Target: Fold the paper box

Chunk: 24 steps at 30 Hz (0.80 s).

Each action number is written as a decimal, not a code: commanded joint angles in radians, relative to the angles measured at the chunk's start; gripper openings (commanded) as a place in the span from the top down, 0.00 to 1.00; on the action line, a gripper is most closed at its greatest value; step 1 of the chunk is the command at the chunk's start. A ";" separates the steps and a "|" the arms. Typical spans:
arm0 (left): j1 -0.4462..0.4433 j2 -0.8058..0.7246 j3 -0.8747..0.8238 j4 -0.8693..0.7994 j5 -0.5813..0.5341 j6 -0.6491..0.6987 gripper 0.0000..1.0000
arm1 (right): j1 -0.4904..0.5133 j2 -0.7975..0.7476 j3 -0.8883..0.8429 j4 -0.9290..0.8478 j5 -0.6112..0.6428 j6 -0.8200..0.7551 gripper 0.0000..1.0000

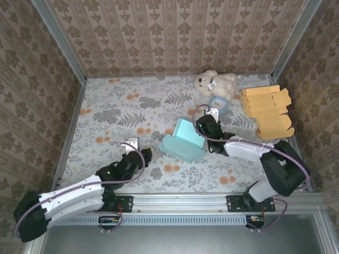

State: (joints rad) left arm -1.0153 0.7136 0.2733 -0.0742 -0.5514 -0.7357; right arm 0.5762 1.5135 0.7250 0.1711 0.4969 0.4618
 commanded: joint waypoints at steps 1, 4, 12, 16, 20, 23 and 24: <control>-0.021 -0.051 -0.005 -0.108 -0.036 -0.042 0.48 | -0.037 0.083 0.039 -0.093 -0.081 0.037 0.39; -0.035 -0.072 -0.002 -0.116 -0.035 -0.048 0.49 | -0.085 0.143 0.069 -0.102 -0.140 0.076 0.39; -0.065 0.038 0.012 0.011 -0.005 -0.054 0.49 | -0.116 0.066 -0.049 0.021 -0.293 0.178 0.39; -0.088 0.207 0.055 0.121 0.003 -0.057 0.49 | -0.132 0.020 -0.088 0.053 -0.368 0.213 0.39; -0.091 0.367 0.124 0.182 0.008 -0.048 0.50 | -0.148 -0.041 -0.150 0.110 -0.472 0.279 0.39; -0.068 0.409 0.143 0.172 -0.044 -0.066 0.51 | -0.145 -0.076 -0.233 0.220 -0.543 0.362 0.41; -0.048 0.405 0.137 0.174 -0.048 -0.072 0.52 | -0.143 -0.083 -0.260 0.253 -0.562 0.390 0.41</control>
State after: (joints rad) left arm -1.0908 1.1152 0.3885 0.0669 -0.5529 -0.7815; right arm 0.4335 1.4616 0.5266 0.3080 0.0429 0.7425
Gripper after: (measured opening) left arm 0.487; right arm 0.591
